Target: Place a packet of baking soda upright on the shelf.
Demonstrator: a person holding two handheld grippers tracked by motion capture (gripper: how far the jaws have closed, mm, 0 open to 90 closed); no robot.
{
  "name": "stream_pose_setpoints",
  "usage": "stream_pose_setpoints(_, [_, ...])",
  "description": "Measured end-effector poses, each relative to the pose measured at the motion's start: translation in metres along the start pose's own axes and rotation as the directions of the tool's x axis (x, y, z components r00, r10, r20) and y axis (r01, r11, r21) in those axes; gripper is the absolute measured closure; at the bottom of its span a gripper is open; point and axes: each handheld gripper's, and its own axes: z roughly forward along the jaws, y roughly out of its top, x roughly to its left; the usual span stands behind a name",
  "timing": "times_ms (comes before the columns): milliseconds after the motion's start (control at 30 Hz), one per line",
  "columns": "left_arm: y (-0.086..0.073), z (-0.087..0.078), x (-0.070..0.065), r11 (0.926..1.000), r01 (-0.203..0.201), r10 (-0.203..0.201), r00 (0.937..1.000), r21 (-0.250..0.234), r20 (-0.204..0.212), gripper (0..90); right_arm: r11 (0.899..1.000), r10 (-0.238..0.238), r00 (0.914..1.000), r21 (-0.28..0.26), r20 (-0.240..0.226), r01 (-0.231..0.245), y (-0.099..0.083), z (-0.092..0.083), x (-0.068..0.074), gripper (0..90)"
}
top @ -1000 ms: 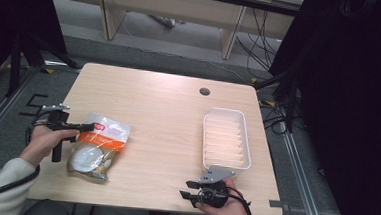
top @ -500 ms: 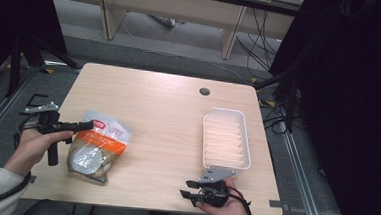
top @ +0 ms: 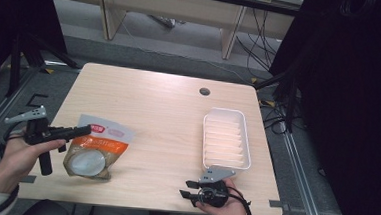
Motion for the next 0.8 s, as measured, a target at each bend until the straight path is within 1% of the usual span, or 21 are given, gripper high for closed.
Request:
stream_pose_setpoints(67, [0.001,-0.001,-0.005,0.9999,-0.014,0.014,0.9999,0.000,0.010,89.5,1.000,0.002,1.0000,0.010,-0.006,-0.002,0.001,-0.002,0.000,60.1])
stream_pose_setpoints(100, [0.001,0.000,-0.008,0.9997,-0.024,0.024,0.9996,-0.003,0.018,89.5,1.000,0.001,1.0000,0.002,-0.003,-0.001,0.001,-0.002,0.001,60.2])
stream_pose_setpoints(133, [0.001,0.000,-0.011,0.9994,-0.034,0.034,0.9992,0.001,0.020,89.5,1.000,-0.005,1.0000,0.005,-0.006,0.005,0.002,-0.002,0.001,60.3])
stream_pose_setpoints(167, [0.002,0.001,-0.013,0.9991,-0.042,0.042,0.9988,0.003,0.026,89.5,1.000,-0.020,0.9998,-0.014,-0.004,0.020,0.003,-0.002,0.001,60.7])
stream_pose_setpoints(200, [0.003,0.002,-0.016,0.9983,-0.055,0.055,0.9981,0.019,0.030,89.5,1.000,-0.020,0.9998,-0.014,-0.004,0.020,0.003,-0.002,0.001,60.7])
stream_pose_setpoints(233, [0.004,0.002,-0.019,0.9976,-0.064,0.064,0.9974,0.024,0.033,89.5,1.000,-0.012,0.9999,-0.002,-0.004,0.012,0.005,-0.004,0.001,61.4])
stream_pose_setpoints(267, [0.004,0.004,-0.022,0.9974,-0.070,0.069,0.9966,0.018,0.044,89.5,1.000,-0.024,0.9997,-0.012,-0.003,0.024,0.005,-0.004,0.001,62.2])
stream_pose_setpoints(300, [0.005,0.005,-0.024,0.9962,-0.081,0.079,0.9958,0.032,0.045,89.5,1.000,-0.026,0.9996,-0.009,0.010,0.026,0.006,-0.006,0.001,62.8])
stream_pose_setpoints(333, [0.006,0.006,-0.026,0.9955,-0.088,0.086,0.9949,0.035,0.053,89.5,0.999,-0.034,0.9993,-0.016,0.014,0.034,0.008,-0.008,0.001,63.3])
stream_pose_setpoints(367, [0.007,0.008,-0.030,0.9945,-0.098,0.095,0.9936,0.037,0.061,89.5,0.999,-0.031,0.9994,-0.009,0.016,0.031,0.010,-0.009,0.001,63.2])
stream_pose_setpoints(400, [0.007,0.010,-0.031,0.9944,-0.099,0.096,0.9932,0.038,0.066,89.5,0.999,-0.039,0.9990,-0.018,0.024,0.039,0.012,-0.010,0.000,63.1])
stream_pose_setpoints(500, [0.008,0.012,-0.034,0.9938,-0.104,0.101,0.9919,0.039,0.077,89.5,0.999,-0.037,0.9991,-0.029,0.021,0.037,0.015,-0.012,0.000,61.2])
stream_pose_setpoints(533, [0.009,0.013,-0.035,0.9927,-0.115,0.111,0.9903,0.038,0.083,89.5,0.997,-0.052,0.9980,-0.047,0.037,0.053,0.020,-0.015,-0.003,59.5])
stream_pose_setpoints(567, [0.010,0.015,-0.036,0.9923,-0.118,0.114,0.9890,0.037,0.094,89.5,0.997,-0.052,0.9980,-0.047,0.037,0.053,0.020,-0.015,-0.003,59.5])
stream_pose_setpoints(600, [0.011,0.016,-0.038,0.9918,-0.121,0.116,0.9889,0.042,0.092,89.5,0.997,-0.060,0.9973,-0.054,0.043,0.062,0.026,-0.018,-0.006,57.9])
stream_pose_setpoints(633, [0.012,0.018,-0.039,0.9910,-0.128,0.123,0.9871,0.040,0.102,89.5,0.997,-0.061,0.9972,-0.054,0.043,0.063,0.029,-0.018,-0.007,57.2])
stream_pose_setpoints(667, [0.013,0.019,-0.041,0.9905,-0.130,0.125,0.9867,0.044,0.104,89.5,0.997,-0.061,0.9972,-0.054,0.043,0.063,0.029,-0.018,-0.007,57.2])
stream_pose_setpoints(700, [0.013,0.021,-0.044,0.9892,-0.140,0.133,0.9840,0.046,0.118,89.5,0.995,-0.077,0.9962,-0.053,0.041,0.079,0.033,-0.019,-0.008,57.0])
stream_pose_setpoints(733, [0.014,0.023,-0.047,0.9885,-0.144,0.137,0.9821,0.047,0.130,89.5,0.995,-0.079,0.9960,-0.065,0.042,0.081,0.037,-0.019,-0.008,56.3])
stream_pose_setpoints(767, [0.015,0.024,-0.049,0.9871,-0.153,0.145,0.9799,0.048,0.137,89.5,0.995,-0.078,0.9962,-0.052,0.038,0.080,0.040,-0.021,-0.009,55.0])
stream_pose_setpoints(800, [0.015,0.026,-0.052,0.9871,-0.152,0.144,0.9793,0.050,0.143,89.5,0.995,-0.081,0.9960,-0.052,0.038,0.082,0.043,-0.021,-0.009,54.3])
